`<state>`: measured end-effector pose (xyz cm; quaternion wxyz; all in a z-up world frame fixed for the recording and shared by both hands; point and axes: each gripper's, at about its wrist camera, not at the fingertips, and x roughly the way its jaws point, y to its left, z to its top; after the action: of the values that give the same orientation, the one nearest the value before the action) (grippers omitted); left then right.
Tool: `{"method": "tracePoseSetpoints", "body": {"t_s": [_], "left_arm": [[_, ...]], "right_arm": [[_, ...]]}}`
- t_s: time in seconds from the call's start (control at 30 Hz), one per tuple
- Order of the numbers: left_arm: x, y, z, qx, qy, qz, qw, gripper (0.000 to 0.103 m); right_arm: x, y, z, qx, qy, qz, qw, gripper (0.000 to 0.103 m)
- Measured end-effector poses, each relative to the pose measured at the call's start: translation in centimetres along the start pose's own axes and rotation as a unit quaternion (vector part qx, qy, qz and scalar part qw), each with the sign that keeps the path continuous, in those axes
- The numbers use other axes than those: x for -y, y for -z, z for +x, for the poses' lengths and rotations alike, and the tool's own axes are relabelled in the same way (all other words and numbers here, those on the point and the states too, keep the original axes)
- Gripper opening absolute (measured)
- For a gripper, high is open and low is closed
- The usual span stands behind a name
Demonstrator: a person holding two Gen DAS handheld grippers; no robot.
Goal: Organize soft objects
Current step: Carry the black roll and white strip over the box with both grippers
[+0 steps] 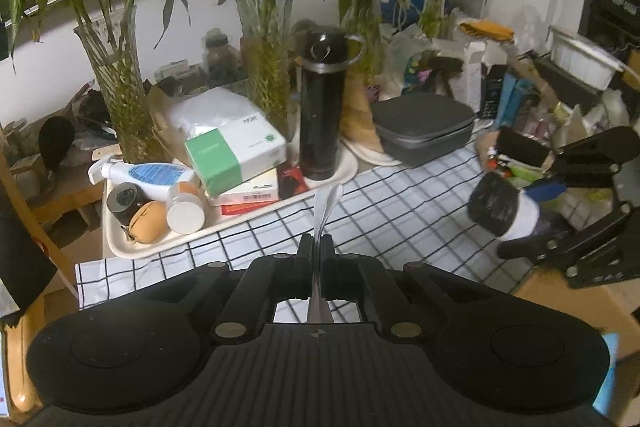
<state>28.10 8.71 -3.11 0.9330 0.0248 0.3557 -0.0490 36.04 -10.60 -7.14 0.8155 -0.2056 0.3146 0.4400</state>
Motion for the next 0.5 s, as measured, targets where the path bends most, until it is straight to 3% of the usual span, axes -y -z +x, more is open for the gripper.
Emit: {"method": "tracePoseSetpoints", "body": {"t_s": [0.2, 0.5], "left_arm": [[0.9, 1.1, -2.5, 0.01, 0.023, -0.019, 0.9995, 0.003], [2.3, 3.7, -5.5, 0.008, 0.053, -0.036, 0.9979, 0.003]], "right_arm": [[-1.2, -0.2, -1.9, 0.033, 0.007, -0.006, 0.999, 0.045], [-3.6, 0.9, -4.3, 0.06, -0.033, 0.005, 0.998, 0.045]]}}
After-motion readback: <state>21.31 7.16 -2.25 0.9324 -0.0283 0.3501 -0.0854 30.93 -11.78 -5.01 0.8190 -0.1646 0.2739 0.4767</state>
